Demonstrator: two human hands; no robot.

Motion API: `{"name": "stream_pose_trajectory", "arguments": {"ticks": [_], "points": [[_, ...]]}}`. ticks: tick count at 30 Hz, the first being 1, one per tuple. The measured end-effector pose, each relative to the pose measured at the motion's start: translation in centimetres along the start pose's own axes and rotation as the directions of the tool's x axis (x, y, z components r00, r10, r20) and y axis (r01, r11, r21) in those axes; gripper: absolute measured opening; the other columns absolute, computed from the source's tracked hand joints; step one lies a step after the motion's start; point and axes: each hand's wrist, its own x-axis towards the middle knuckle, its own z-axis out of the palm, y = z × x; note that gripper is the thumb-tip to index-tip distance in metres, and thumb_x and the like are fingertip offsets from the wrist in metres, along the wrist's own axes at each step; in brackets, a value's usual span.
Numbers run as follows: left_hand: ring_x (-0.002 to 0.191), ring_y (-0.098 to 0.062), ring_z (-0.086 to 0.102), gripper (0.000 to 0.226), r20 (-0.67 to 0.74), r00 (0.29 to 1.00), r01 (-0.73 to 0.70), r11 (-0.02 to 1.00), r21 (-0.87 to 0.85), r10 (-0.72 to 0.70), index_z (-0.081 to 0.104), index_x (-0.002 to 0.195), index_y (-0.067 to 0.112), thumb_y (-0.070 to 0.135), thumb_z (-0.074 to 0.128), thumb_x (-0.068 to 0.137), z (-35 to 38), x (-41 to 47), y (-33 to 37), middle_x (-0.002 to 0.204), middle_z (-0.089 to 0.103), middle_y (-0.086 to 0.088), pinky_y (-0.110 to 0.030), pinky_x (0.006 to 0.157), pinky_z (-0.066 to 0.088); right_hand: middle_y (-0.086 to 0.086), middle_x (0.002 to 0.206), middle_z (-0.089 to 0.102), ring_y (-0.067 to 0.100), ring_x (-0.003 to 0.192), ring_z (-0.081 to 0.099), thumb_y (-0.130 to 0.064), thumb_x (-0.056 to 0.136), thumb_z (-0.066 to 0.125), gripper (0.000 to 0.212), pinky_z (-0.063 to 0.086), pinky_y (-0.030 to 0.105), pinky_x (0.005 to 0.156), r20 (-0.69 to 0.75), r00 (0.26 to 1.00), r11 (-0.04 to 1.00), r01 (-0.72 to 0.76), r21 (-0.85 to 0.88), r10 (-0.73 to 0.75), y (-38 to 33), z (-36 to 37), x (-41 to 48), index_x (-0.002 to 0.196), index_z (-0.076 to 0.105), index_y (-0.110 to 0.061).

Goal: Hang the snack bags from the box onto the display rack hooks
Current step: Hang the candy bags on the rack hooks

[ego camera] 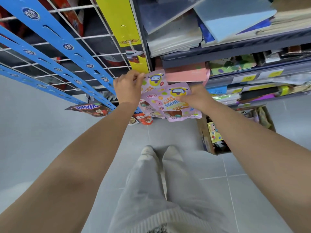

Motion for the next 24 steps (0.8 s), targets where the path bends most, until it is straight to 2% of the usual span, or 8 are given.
{"name": "stream_pose_trajectory", "arguments": {"ticks": [5, 9, 12, 16, 18, 21, 22, 24], "points": [[0.063, -0.035, 0.057, 0.035, 0.060, 0.997, -0.044, 0.999, 0.031, 0.042, 0.060, 0.089, 0.009, 0.038, 0.042, 0.094, 0.3, 1.0, -0.4, 0.063, 0.062, -0.013, -0.044, 0.061, 0.050, 0.017, 0.102, 0.070, 0.025, 0.088, 0.067, -0.020, 0.081, 0.071, 0.031, 0.055, 0.040, 0.078, -0.015, 1.000, 1.000, -0.011, -0.013, 0.011, 0.5, 0.8, 0.6, 0.105, 0.069, -0.001], [0.064, -0.032, 0.057, 0.034, 0.006, 0.999, -0.035, 0.999, 0.030, 0.035, 0.056, 0.090, 0.009, 0.035, 0.037, 0.097, 0.1, -0.6, -3.1, 0.069, 0.064, -0.012, -0.044, 0.064, 0.047, 0.027, 0.098, 0.068, 0.030, 0.086, 0.068, -0.027, 0.080, 0.071, 0.040, 0.055, 0.048, 0.081, -0.049, 0.998, 0.998, -0.052, -0.044, 0.050, 1.9, 1.6, 2.6, 0.098, 0.067, 0.009], [0.070, -0.032, 0.058, 0.031, 0.170, 0.985, -0.011, 0.996, 0.084, -0.004, 0.058, 0.092, 0.009, 0.035, 0.041, 0.096, 1.5, -1.8, -4.9, 0.074, 0.065, -0.012, -0.039, 0.062, 0.045, 0.024, 0.087, 0.065, 0.028, 0.079, 0.063, -0.024, 0.081, 0.070, 0.040, 0.051, 0.042, 0.075, -0.146, 0.984, 0.995, -0.102, 0.007, 0.102, 4.4, 2.8, 4.6, 0.095, 0.064, 0.013], [0.072, -0.034, 0.058, 0.024, 0.400, 0.916, -0.062, 0.977, 0.202, -0.025, 0.058, 0.089, 0.010, 0.030, 0.047, 0.095, 4.0, -2.4, -7.0, 0.068, 0.059, -0.011, -0.036, 0.062, 0.043, 0.022, 0.096, 0.068, 0.022, 0.092, 0.063, -0.022, 0.085, 0.062, 0.025, 0.044, 0.031, 0.072, -0.194, 0.971, 0.986, -0.154, -0.064, 0.139, 7.9, 5.3, 4.9, 0.099, 0.071, -0.003], [0.078, -0.037, 0.059, 0.024, 0.485, 0.874, -0.115, 0.967, 0.227, -0.010, 0.059, 0.090, 0.009, 0.029, 0.047, 0.095, 5.6, -2.8, -8.2, 0.077, 0.064, -0.016, -0.038, 0.064, 0.045, 0.021, 0.080, 0.065, 0.023, 0.089, 0.064, -0.022, 0.086, 0.060, 0.020, 0.042, 0.026, 0.064, -0.222, 0.956, 0.979, -0.202, -0.034, 0.190, 9.8, 6.7, 4.7, 0.083, 0.071, -0.005], [0.086, -0.036, 0.060, 0.023, 0.594, 0.804, -0.145, 0.959, 0.245, -0.030, 0.059, 0.093, 0.010, 0.030, 0.047, 0.093, 8.3, -4.2, -10.0, 0.088, 0.066, -0.018, -0.041, 0.071, 0.050, 0.011, 0.059, 0.048, 0.016, 0.077, 0.052, -0.018, 0.087, 0.060, 0.040, 0.036, 0.024, 0.059, -0.276, 0.925, 0.963, -0.268, 0.020, 0.263, 12.7, 9.0, 4.3, 0.050, 0.044, -0.014], [0.088, -0.035, 0.060, 0.022, 0.628, 0.777, -0.152, 0.958, 0.245, -0.038, 0.059, 0.093, 0.010, 0.029, 0.048, 0.092, 9.4, -4.8, -10.7, 0.091, 0.065, -0.017, -0.042, 0.074, 0.051, 0.013, 0.062, 0.050, 0.017, 0.078, 0.052, -0.019, 0.087, 0.060, 0.043, 0.037, 0.026, 0.063, -0.275, 0.920, 0.959, -0.281, 0.035, 0.279, 13.9, 9.9, 4.3, 0.049, 0.040, -0.014], [0.089, -0.035, 0.060, 0.016, 0.711, 0.701, -0.163, 0.955, 0.249, -0.066, 0.059, 0.089, 0.014, 0.025, 0.049, 0.091, 11.6, -6.1, -12.4, 0.094, 0.065, -0.017, -0.042, 0.077, 0.052, 0.022, 0.081, 0.064, 0.024, 0.086, 0.062, -0.022, 0.086, 0.062, 0.036, 0.043, 0.032, 0.071, -0.280, 0.908, 0.950, -0.304, 0.075, 0.313, 16.0, 11.5, 4.5, 0.059, 0.050, -0.001]]}}
